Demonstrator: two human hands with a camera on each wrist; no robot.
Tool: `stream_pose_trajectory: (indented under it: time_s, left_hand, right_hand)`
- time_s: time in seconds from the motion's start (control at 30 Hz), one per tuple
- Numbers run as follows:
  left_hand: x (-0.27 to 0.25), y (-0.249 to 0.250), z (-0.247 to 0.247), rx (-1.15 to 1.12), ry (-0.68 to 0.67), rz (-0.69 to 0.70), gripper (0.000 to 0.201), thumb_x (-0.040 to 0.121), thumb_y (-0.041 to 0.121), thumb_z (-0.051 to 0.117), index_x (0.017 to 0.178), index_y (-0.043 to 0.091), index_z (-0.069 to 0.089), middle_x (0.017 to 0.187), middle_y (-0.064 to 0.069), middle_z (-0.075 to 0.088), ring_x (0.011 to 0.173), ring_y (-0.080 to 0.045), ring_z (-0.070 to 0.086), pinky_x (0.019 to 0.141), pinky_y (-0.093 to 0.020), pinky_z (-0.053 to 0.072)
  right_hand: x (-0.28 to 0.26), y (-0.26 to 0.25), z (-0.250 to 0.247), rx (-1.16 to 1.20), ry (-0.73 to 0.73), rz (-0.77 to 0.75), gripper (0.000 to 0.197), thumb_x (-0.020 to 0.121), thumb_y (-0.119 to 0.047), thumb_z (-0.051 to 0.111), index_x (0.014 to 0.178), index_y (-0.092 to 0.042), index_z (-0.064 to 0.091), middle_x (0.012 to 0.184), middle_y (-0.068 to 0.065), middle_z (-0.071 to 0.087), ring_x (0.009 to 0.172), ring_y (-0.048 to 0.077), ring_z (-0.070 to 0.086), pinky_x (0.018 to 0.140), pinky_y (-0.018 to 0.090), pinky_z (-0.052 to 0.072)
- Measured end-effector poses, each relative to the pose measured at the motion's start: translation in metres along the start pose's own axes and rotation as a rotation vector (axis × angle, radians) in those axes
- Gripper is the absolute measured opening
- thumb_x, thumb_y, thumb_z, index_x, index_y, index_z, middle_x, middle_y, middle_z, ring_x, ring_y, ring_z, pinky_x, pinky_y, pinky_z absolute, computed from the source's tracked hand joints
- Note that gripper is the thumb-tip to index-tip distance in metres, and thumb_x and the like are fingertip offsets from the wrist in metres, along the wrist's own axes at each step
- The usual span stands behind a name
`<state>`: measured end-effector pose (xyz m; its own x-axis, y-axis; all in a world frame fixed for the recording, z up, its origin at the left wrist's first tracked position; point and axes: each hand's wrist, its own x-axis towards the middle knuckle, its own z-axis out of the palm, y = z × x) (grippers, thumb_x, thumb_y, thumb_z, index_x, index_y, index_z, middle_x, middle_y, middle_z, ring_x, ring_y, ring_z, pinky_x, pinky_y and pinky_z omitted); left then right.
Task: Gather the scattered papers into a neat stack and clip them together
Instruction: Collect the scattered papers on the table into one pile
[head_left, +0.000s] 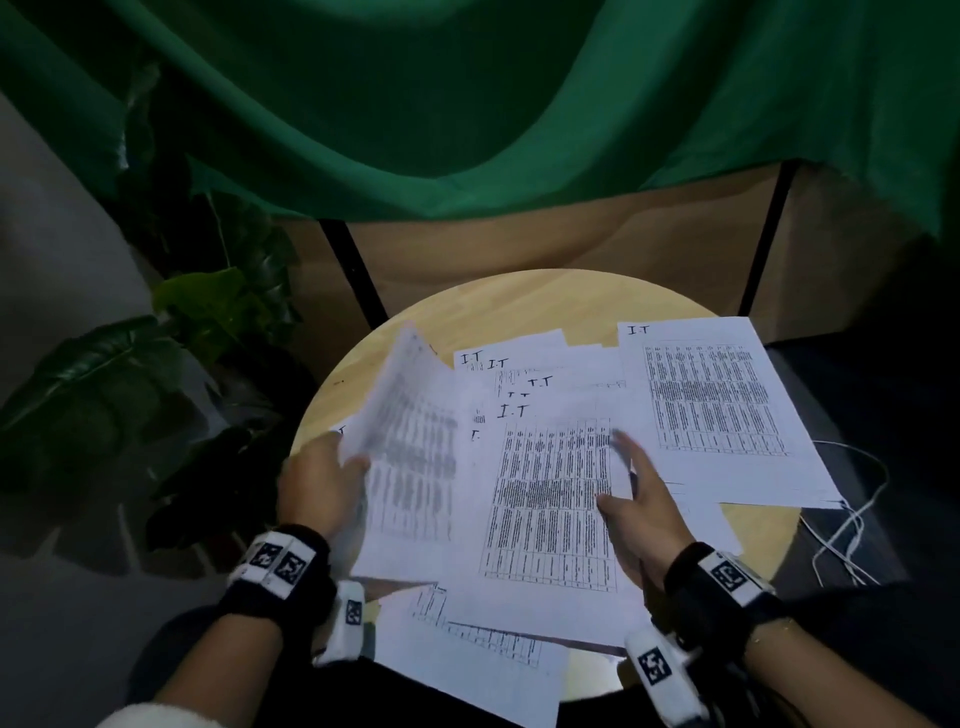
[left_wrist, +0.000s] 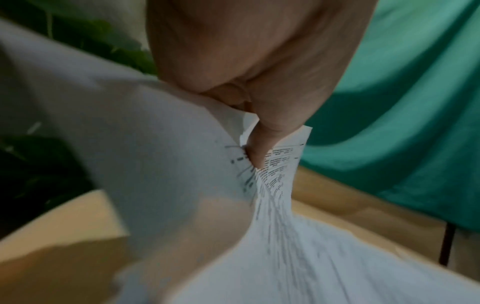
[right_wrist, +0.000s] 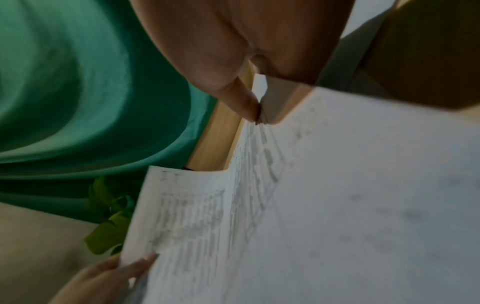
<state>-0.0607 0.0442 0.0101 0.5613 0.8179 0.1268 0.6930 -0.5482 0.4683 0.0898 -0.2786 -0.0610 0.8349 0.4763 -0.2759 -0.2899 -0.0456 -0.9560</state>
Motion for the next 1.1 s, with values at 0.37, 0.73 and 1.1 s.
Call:
stream_pose_trajectory:
  time_s: [0.37,0.73,1.1]
  left_hand:
    - [-0.016,0.038,-0.041,-0.72,-0.115,0.063,0.018,0.103,0.018,0.077,0.121,0.017,0.08,0.099,0.015,0.086,0.09,-0.002,0.082,0.087,-0.033,0.066]
    - [-0.077,0.038,0.085,-0.388,-0.353,0.078,0.025,0.104,0.031,0.072,0.127,0.024,0.069,0.112,-0.002,0.081,0.097,-0.03,0.08,0.082,-0.045,0.068]
    - [-0.064,0.043,0.071,-0.371,-0.344,0.034,0.054,0.091,0.076,0.068,0.118,0.028,0.064,0.116,0.001,0.069,0.107,-0.024,0.071,0.083,-0.034,0.053]
  right_hand:
    - [-0.018,-0.007,0.018,0.336,-0.117,0.171,0.057,0.088,-0.061,0.068,0.133,-0.026,0.071,0.15,-0.02,0.044,0.143,0.008,0.038,0.123,0.045,0.018]
    - [-0.02,0.014,0.023,0.292,0.03,0.175,0.062,0.084,-0.014,0.082,0.141,-0.006,0.059,0.15,0.01,0.058,0.134,0.022,0.059,0.116,0.038,0.04]
    - [-0.015,-0.062,-0.013,0.14,0.185,-0.064,0.053,0.089,0.025,0.043,0.121,-0.012,0.06,0.105,0.011,0.076,0.088,0.024,0.077,0.07,0.032,0.063]
